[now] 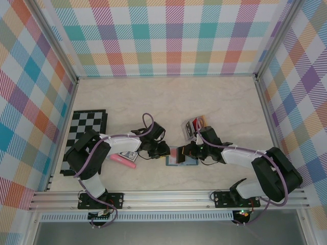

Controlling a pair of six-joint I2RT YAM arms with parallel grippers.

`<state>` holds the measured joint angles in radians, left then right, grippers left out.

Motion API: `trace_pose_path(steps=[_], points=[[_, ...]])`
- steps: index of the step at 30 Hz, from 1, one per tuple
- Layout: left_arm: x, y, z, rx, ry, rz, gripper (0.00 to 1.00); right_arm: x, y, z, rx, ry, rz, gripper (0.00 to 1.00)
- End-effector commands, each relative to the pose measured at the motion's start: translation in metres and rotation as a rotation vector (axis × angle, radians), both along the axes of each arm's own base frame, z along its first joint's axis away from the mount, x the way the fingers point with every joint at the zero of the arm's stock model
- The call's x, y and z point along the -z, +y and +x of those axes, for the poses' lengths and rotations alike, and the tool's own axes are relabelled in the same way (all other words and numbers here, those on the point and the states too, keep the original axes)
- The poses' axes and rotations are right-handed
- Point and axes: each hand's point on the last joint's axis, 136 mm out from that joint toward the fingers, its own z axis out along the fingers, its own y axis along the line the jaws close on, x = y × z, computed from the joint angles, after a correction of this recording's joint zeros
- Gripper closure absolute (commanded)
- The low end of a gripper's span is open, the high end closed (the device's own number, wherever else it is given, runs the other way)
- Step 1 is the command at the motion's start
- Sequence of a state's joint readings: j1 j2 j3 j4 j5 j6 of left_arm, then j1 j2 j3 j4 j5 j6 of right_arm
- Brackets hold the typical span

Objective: Put the credit cards into the card holder
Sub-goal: Insert the credit card into the card slot.

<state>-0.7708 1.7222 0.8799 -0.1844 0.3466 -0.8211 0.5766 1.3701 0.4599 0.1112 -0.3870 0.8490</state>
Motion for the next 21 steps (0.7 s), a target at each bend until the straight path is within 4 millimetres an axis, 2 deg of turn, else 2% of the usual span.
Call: trace_pose_path(steps=[1, 6, 8, 12, 15, 18, 21], points=[[0.006, -0.009, -0.004, 0.026, 0.007, -0.004, 0.79, 0.004, 0.01, -0.009, -0.049, 0.035, -0.004, 0.88], [0.005, -0.009, -0.004, 0.024, 0.007, -0.006, 0.79, 0.008, 0.024, -0.006, -0.05, 0.036, -0.034, 0.86], [0.005, -0.008, -0.004, 0.025, 0.005, -0.003, 0.79, 0.011, 0.023, -0.005, -0.037, 0.039, -0.056, 0.84], [0.006, -0.007, -0.005, 0.028, 0.008, 0.002, 0.79, 0.009, 0.007, -0.004, -0.012, 0.018, -0.15, 0.81], [0.006, -0.007, -0.004, 0.03, 0.004, 0.002, 0.79, 0.004, -0.005, -0.006, -0.011, 0.005, -0.207, 0.7], [0.007, -0.007, -0.005, 0.028, 0.007, 0.002, 0.79, 0.001, -0.015, -0.009, -0.001, -0.001, -0.244, 0.66], [0.007, -0.008, -0.005, 0.029, 0.007, 0.002, 0.79, 0.0, -0.016, -0.01, -0.003, -0.002, -0.247, 0.67]])
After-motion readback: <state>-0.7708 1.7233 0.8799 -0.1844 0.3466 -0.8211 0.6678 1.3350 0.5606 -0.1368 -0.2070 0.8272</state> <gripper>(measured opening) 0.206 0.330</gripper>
